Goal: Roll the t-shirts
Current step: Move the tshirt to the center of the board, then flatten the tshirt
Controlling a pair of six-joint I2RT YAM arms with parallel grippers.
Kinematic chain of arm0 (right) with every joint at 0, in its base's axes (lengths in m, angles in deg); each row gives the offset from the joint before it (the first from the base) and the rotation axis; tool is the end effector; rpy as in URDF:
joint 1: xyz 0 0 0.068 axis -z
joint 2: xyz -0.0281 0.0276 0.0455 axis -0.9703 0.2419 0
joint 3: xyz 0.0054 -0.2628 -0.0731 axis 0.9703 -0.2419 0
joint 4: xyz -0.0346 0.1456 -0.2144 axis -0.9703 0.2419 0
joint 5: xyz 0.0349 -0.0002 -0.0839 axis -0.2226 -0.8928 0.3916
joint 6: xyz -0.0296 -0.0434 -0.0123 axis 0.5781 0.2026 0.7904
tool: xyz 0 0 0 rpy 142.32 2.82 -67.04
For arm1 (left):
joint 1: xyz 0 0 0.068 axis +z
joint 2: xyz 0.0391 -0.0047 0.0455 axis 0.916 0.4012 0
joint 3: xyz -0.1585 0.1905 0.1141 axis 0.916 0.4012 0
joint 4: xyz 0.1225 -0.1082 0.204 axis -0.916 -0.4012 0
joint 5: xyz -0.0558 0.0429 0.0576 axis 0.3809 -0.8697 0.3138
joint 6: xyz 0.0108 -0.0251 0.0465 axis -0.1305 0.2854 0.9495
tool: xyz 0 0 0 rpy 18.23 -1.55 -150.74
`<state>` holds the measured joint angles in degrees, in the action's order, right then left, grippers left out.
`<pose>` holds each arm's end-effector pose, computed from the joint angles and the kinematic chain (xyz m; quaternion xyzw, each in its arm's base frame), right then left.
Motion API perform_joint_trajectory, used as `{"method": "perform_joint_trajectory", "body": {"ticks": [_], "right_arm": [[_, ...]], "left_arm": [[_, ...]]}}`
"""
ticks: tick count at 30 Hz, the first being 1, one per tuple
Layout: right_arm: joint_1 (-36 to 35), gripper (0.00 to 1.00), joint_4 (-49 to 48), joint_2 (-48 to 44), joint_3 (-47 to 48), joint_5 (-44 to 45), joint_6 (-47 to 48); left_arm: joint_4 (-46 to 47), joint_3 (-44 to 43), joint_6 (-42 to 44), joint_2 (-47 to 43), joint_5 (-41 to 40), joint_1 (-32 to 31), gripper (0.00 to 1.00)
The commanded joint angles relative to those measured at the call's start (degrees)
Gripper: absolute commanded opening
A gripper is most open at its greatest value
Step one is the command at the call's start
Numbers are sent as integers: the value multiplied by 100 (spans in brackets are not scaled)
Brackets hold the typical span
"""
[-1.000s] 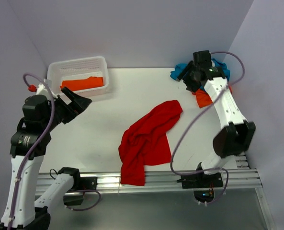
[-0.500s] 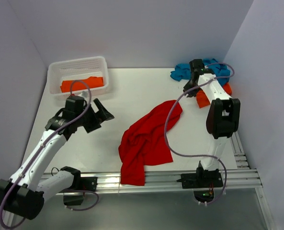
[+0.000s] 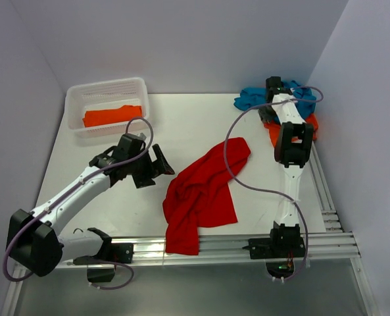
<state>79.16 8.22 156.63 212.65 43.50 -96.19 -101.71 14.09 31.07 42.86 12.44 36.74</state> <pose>0.5201 -0.0366 0.1728 0.4693 0.8501 -0.0108 0.2385 0.2085 -0.1274 0.2623 -0.1537 0.9230 -0.3009 0.1839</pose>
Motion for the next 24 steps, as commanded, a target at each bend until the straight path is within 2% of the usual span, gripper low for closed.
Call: {"method": "perform_joint_trajectory", "body": {"ticks": [1, 2, 4, 6, 7, 9, 10, 13, 14, 15, 16, 19, 20, 21, 22, 23, 24], "right_arm": [[465, 15, 287, 507, 930, -5, -807], [562, 14, 245, 587, 1194, -14, -898], [800, 11, -305, 596, 1127, -50, -1108], [897, 16, -781, 544, 890, -31, -1302], [967, 17, -1436, 544, 793, -119, -1390], [1020, 24, -1906, 692, 879, -364, -1531], [1046, 26, -2535, 745, 924, -514, -1558], [1108, 41, -3365, 834, 1363, -1032, -1690], [1108, 57, -3533, 668, 1468, -1164, -1620], [1099, 64, -3761, 527, 1504, -1244, -1411], [1073, 67, -3780, 369, 1487, -1741, -1295], [959, 67, -3176, -578, 1058, -2350, -909], [837, 60, -2991, -1260, 438, -2657, -820], [749, 57, -2737, -1624, 58, -2790, -524], [635, 56, -2622, -2019, -781, -2852, -347], [338, 56, -2490, -2797, -1199, -2627, -180], [161, 56, -2402, -3188, -1612, -2503, -21]], "left_arm": [[87, -231, 118, 175, 176, -45, 100], [69, -239, 161, 289, 194, -45, 100], [25, -231, 206, 456, 238, -45, 100], [7, -204, 241, 579, 247, -45, 99], [16, -152, 241, 728, 317, -54, 99], [104, -99, 232, 887, 449, -45, 99], [139, -90, 232, 1027, 476, -54, 100], [166, -195, 294, 1308, 590, -72, 100], [157, -239, 320, 1362, 573, -115, 100], [166, -326, 329, 1414, 555, -133, 99], [227, -353, 338, 1502, 581, -159, 99], [446, -380, 250, 1765, 739, -256, 98], [604, -389, 180, 1854, 783, -335, 95], [701, -406, 136, 1941, 836, -370, 90], [824, -406, 66, 2116, 880, -423, 79], [1008, -424, 39, 2214, 898, -519, 74], [1070, -476, 39, 2302, 898, -563, 70]]}}
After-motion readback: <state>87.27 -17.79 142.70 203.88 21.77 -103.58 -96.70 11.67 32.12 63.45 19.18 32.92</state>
